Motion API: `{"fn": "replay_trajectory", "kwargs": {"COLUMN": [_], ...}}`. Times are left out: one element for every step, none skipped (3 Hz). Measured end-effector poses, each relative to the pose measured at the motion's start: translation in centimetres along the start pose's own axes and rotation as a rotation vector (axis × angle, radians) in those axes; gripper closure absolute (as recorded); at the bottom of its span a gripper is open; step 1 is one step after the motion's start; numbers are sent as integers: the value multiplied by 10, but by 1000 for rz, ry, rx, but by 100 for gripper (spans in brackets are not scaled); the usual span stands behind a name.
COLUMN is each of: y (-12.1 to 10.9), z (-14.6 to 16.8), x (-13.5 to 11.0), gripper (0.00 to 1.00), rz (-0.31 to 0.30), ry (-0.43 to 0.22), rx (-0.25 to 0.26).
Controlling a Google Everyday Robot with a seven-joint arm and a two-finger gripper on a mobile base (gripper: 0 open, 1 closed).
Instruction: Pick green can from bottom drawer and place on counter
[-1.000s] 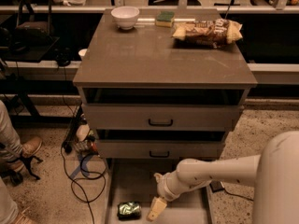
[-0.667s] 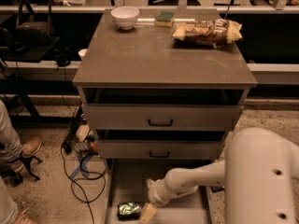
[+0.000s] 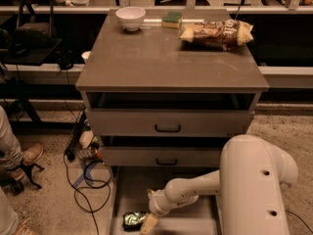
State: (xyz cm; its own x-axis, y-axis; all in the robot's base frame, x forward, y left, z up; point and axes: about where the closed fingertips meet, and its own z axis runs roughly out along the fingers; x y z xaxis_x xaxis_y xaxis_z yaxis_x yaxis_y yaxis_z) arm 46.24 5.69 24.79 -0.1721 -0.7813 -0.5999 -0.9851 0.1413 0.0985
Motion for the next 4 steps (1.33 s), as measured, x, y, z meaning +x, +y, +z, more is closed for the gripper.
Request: {"fn": "replay_trajectory", "kwargs": {"y": [-4,-12,-22,-29], "z": [11,37,66,91], "x": [5,15,27,37], "gripper": [0,0,0,0], "rz": [4,-8,-24,-36], "ry": [3,-5,-9,-14], "rx": [9,14,25,27]}}
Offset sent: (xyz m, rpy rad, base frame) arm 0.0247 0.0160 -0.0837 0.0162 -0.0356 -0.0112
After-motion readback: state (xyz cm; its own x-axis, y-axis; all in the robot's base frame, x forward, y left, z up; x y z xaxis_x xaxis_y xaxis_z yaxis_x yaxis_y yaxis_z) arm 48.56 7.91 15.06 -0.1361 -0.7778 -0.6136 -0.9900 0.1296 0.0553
